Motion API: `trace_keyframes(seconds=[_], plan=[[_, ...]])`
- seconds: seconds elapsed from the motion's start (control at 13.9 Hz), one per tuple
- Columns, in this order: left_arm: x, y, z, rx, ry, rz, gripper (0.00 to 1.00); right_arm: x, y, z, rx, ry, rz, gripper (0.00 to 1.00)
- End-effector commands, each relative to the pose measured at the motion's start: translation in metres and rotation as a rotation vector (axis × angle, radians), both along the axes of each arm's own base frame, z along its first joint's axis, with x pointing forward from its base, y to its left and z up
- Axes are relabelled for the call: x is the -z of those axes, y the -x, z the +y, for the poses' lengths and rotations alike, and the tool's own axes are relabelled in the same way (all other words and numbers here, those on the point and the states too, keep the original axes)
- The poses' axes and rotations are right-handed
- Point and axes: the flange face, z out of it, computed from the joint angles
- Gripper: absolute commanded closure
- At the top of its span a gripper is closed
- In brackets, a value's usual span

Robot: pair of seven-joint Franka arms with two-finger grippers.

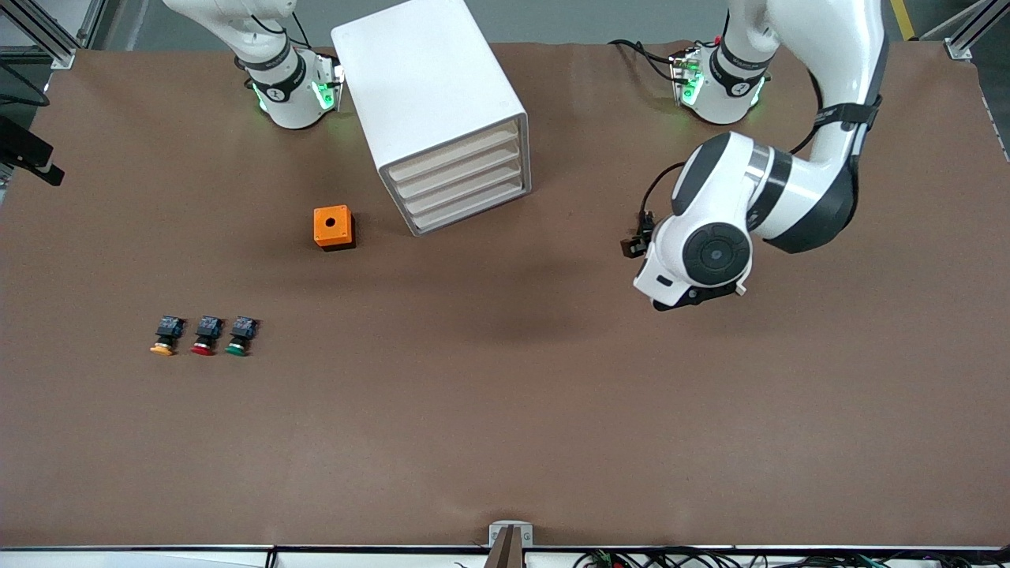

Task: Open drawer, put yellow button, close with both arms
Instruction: 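Reach the left gripper to the drawer while the right gripper approaches buttons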

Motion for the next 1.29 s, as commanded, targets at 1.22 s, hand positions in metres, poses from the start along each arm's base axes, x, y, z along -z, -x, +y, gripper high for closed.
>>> trace_keyframes(seconds=[1.22], plan=[[0.065,0.035,-0.14,-1.033,-0.352,0.742,0.0,0.262,-0.05,-0.132,0.208,0.003,-0.018,0.0]])
